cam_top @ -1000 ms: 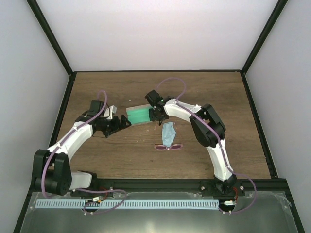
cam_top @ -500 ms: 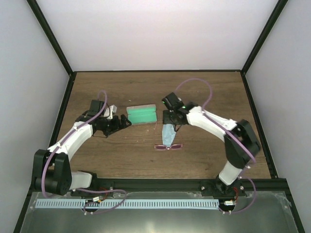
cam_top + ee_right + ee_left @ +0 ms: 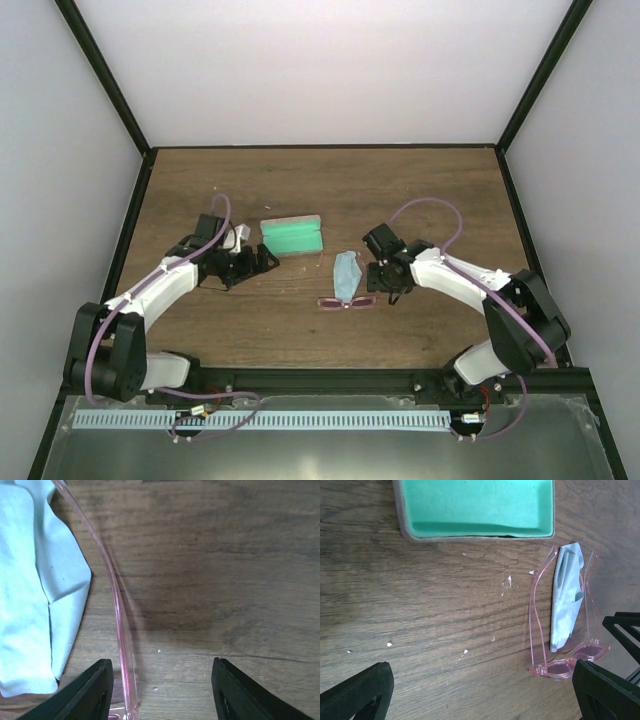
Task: Organize the sunglasses
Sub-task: Pick up the sunglasses from the center of the board.
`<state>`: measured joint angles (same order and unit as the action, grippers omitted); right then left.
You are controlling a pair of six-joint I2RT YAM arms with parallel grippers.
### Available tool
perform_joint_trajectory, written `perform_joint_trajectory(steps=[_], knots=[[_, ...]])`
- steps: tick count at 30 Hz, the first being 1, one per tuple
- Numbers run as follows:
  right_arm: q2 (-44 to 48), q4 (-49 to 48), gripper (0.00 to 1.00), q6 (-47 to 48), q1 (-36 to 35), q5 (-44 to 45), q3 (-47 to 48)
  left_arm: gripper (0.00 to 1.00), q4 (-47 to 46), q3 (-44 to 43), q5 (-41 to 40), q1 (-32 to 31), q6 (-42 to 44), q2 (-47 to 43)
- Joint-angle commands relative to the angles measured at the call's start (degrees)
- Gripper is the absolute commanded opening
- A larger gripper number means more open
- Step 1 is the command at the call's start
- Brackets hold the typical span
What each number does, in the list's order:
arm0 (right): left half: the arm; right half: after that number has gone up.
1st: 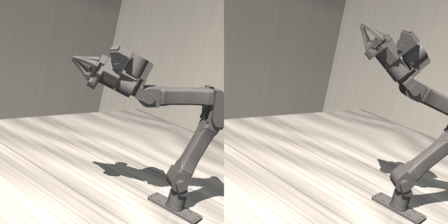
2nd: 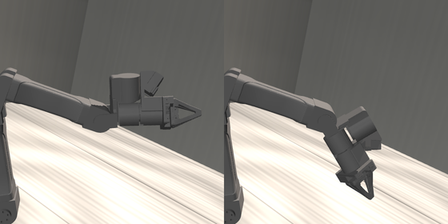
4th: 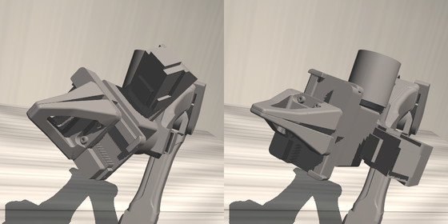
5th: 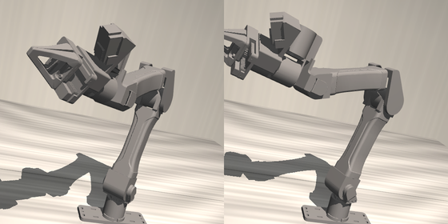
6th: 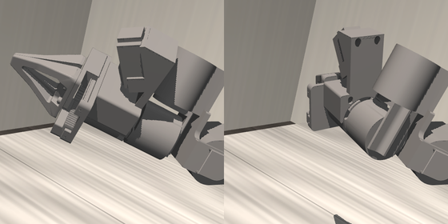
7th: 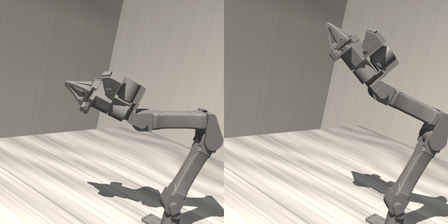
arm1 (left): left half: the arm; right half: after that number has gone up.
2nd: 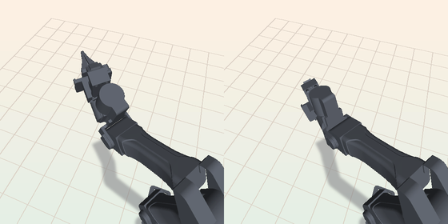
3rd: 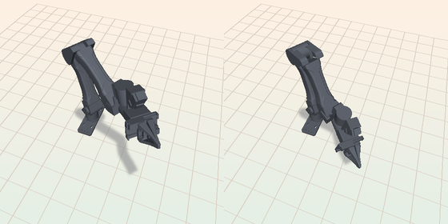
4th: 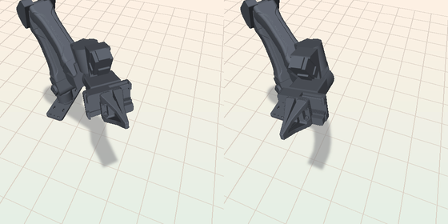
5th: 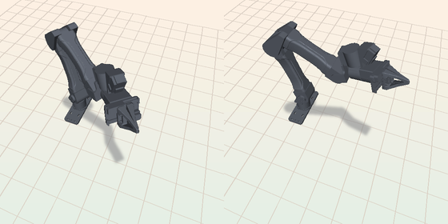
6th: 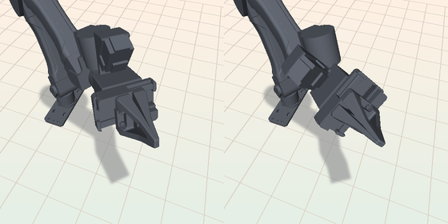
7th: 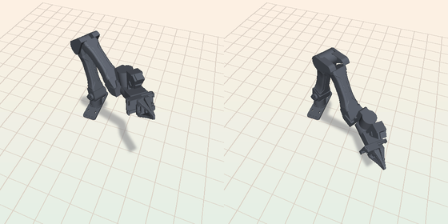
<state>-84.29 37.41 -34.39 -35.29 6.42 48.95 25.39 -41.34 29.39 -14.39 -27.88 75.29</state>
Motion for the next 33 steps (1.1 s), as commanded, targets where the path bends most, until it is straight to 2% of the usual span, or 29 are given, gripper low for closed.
perform_joint_trajectory(steps=[1,14,23,33], knots=[[0.7,-3.2,0.54,0.2,-0.1,-3.1,-0.6,1.0,-1.8,0.2,-0.6,-1.3,-0.2,0.5],[-4.6,-5.8,0.3,1.9,-0.1,-6.7,-0.7,1.0,-1.8,1.6,-2.3,-1.9,-0.9,-0.3],[-3.2,-3.6,0.02,2.5,-0.1,-7.4,2.0,1.0,-2.8,2.7,-2.5,-2.0,-0.9,0.3],[0.9,1.7,0.01,4.2,2.0,-7.5,9.9,1.0,-3.7,1.7,-2.3,-2.0,-0.1,2.5]])
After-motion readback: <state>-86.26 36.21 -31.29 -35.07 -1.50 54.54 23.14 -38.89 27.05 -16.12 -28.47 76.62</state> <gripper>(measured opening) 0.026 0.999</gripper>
